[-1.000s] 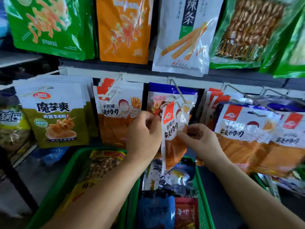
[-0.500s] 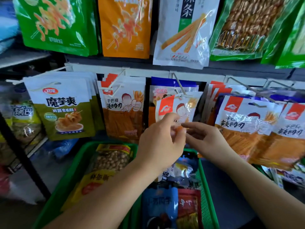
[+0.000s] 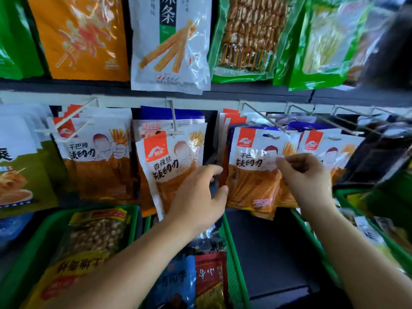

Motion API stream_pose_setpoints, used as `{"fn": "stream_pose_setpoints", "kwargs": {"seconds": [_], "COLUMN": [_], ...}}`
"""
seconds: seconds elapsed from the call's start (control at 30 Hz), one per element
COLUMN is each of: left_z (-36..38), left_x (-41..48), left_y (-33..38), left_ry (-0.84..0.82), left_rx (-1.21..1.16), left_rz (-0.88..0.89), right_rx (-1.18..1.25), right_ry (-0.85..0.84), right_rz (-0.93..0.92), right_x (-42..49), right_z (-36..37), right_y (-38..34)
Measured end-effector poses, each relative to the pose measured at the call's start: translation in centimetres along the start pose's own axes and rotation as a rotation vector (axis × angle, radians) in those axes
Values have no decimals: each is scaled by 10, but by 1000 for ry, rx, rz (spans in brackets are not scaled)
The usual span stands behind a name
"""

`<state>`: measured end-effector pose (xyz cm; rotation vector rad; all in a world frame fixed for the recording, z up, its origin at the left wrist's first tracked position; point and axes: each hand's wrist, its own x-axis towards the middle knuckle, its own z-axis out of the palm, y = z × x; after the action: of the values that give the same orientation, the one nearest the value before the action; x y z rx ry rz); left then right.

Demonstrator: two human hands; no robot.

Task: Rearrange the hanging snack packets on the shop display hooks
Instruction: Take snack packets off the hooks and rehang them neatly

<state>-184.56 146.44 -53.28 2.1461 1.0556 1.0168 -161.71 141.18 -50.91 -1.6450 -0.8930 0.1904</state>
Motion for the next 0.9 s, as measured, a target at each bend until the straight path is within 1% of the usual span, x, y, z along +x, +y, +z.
{"fn": "stream_pose_setpoints", "kwargs": {"seconds": [0.03, 0.07, 0.17, 0.23, 0.3, 0.43, 0.5, 0.53, 0.6, 0.67, 0.73, 0.83, 0.9], "left_z": [8, 15, 35, 44, 49, 46, 42, 40, 39, 42, 44, 46, 49], "left_x": [6, 12, 26, 32, 36, 48, 56, 59, 63, 59, 52, 42, 39], "left_y": [2, 5, 10, 16, 19, 25, 34, 41, 54, 68, 79, 93, 99], "left_ry": [-13, -35, -83, -79, -28, 80, 98, 90, 61, 26, -13, -38, -44], "left_rx": [-18, -41, -183, -271, -269, -137, -152, -213, -409, -514, -489, -498, -505], "left_rz": [-12, -38, -138, -207, -234, -195, -234, -274, -335, -311, -245, -221, -226], "right_rx": [9, 27, 119, 58, -35, 80, 126, 176, 341, 427, 430, 466, 443], "right_ry": [21, -11, -251, -342, -399, -575, -583, -574, -549, -517, -518, -575, -535], "right_rz": [49, 103, 220, 206, 156, 151, 131, 129, 168, 187, 192, 230, 205], "right_x": [4, 7, 7, 7, 6, 3, 5, 7, 8, 7, 5, 1, 1], "right_z": [-6, -9, -12, -11, -13, -23, -32, -36, -46, -54, -64, -81, -92], "right_y": [6, 13, 32, 47, 53, 53, 54, 55, 54, 51, 46, 36, 29]}}
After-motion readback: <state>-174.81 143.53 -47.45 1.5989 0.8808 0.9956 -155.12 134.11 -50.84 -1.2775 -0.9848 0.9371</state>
